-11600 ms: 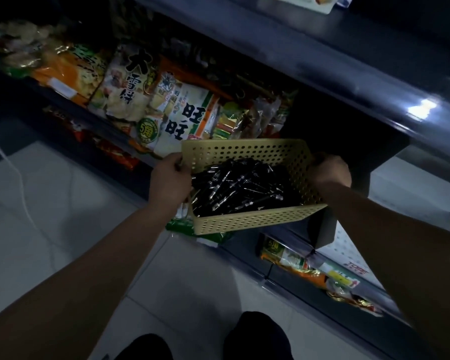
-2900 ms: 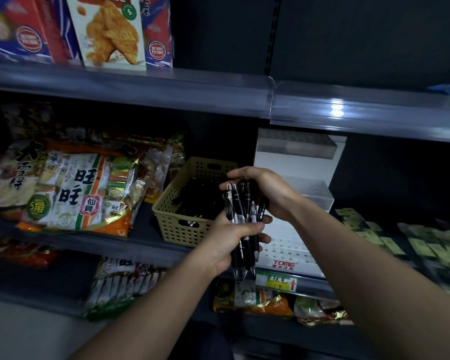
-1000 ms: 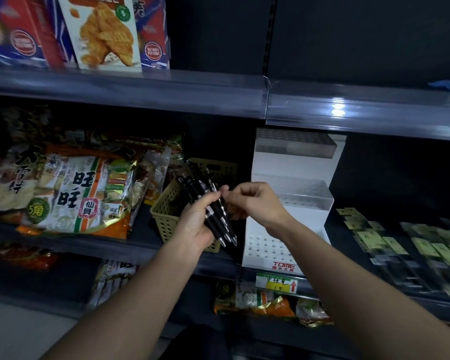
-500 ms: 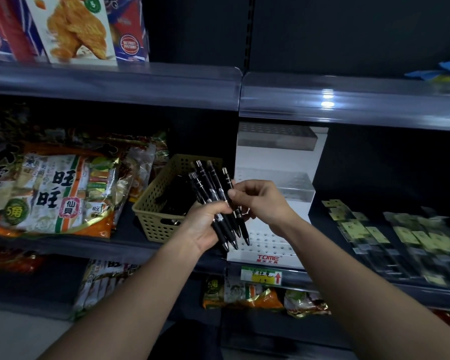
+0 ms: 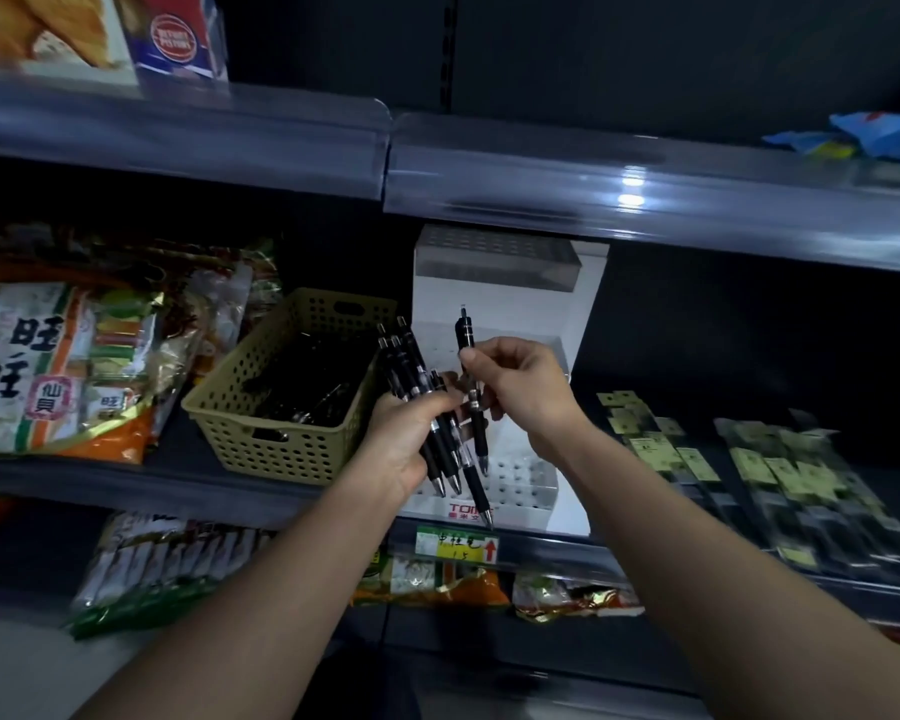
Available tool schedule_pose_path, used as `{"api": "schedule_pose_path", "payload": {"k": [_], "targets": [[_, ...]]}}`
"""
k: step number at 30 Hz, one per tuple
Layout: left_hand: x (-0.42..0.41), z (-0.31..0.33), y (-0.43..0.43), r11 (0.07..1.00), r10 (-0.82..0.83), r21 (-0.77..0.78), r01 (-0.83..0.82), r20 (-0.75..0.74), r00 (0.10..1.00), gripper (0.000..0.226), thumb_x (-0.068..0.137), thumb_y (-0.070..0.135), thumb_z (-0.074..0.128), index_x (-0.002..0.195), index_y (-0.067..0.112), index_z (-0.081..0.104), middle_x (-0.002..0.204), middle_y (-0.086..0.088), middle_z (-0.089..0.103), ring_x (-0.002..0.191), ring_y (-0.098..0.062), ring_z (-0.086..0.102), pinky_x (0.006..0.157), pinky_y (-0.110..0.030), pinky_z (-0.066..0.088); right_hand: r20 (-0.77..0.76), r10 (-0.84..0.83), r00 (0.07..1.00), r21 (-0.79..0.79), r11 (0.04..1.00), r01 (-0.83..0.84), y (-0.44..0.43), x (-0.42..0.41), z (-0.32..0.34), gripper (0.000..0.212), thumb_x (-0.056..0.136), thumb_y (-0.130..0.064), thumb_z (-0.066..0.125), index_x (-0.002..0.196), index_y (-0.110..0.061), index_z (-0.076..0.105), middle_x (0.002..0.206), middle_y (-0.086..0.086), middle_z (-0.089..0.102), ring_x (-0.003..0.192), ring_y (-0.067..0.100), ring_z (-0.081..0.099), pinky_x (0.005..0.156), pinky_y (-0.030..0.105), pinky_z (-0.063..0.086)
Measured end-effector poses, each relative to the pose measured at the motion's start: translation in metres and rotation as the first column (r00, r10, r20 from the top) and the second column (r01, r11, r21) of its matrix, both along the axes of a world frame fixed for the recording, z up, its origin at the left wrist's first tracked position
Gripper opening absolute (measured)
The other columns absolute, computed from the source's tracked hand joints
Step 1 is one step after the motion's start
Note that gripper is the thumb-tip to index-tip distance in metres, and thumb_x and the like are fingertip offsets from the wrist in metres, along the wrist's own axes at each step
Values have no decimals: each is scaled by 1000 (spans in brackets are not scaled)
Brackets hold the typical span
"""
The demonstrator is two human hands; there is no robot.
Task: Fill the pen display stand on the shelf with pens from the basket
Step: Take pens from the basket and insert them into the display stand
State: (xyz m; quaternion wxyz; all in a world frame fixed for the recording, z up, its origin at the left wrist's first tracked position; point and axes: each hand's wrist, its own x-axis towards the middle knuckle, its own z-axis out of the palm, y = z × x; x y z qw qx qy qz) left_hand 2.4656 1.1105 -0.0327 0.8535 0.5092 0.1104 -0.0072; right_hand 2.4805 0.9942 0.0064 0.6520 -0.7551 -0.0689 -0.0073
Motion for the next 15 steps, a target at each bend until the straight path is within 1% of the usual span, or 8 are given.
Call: {"api": "schedule_pose_path", "payload": {"k": [2, 4, 5, 7, 8, 10, 11, 15], "targets": [[4, 3, -3, 999, 31, -15, -31, 6, 1000, 14, 82, -9, 63, 90, 2, 67, 79, -14, 73, 67, -28, 71, 56, -36, 58, -14, -5, 1000, 3, 1000, 5, -6, -1, 1, 17, 92, -14, 62, 90, 3, 65, 68, 7, 63, 42, 7, 52, 40, 15, 38], [8, 7, -3, 997, 65, -46, -64, 5, 998, 12, 81, -6, 66, 92, -2, 67, 86, -19, 72, 70, -30, 71, 59, -38, 59, -39, 16, 999, -48, 999, -18, -9, -4, -2, 20, 94, -17, 59, 91, 2, 66, 69, 10, 67, 46, 4, 56, 44, 11, 38], [10, 9, -3, 994, 91, -54, -91, -4, 996, 13, 81, -5, 68, 94, -4, 66, 90, -22, 71, 71, -32, 71, 62, -40, 59, -57, 23, 998, -75, 997, -27, -10, -4, -3, 20, 94, -19, 59, 88, -2, 67, 67, 6, 68, 48, 2, 55, 47, 12, 39], [16, 13, 0, 988, 147, -49, -148, -25, 989, 21, 79, 0, 71, 98, -7, 66, 93, -23, 71, 73, -32, 71, 62, -40, 59, -106, 19, 994, -82, 996, -28, -10, -5, -5, 23, 95, -22, 57, 77, -12, 67, 60, -7, 65, 55, 2, 54, 57, 17, 41], [18, 14, 1, 987, 153, -48, -154, -21, 988, 22, 80, 2, 71, 100, -7, 66, 94, -22, 71, 73, -31, 72, 60, -38, 59, -147, 16, 989, -54, 998, -24, -9, -4, -6, 24, 95, -24, 57, 76, -14, 65, 63, -8, 64, 64, 5, 56, 63, 21, 45], [20, 21, 1, 988, 139, -74, -138, 15, 990, 22, 85, 3, 66, 103, -10, 64, 95, -20, 72, 72, -28, 72, 58, -34, 58, -262, 16, 965, 40, 999, -6, -8, -1, -4, 19, 97, -26, 54, 87, -12, 63, 81, 2, 63, 81, 18, 60, 76, 36, 53], [21, 25, 2, 985, 143, -100, -139, 33, 989, 24, 87, 3, 64, 106, -12, 61, 95, -18, 72, 72, -26, 72, 59, -33, 59, -320, 21, 947, 71, 997, 2, -6, -1, -3, 19, 98, -25, 52, 94, -10, 61, 87, 7, 63, 84, 23, 61, 80, 41, 54], [30, 32, 8, 972, 206, -133, -192, 96, 974, 34, 89, 2, 62, 118, -12, 53, 98, -15, 71, 74, -24, 72, 66, -32, 59, -439, 34, 898, 169, 985, 45, 5, -2, -1, 18, 102, -19, 42, 96, -5, 52, 78, 12, 63, 69, 28, 65, 83, 47, 54]]}}
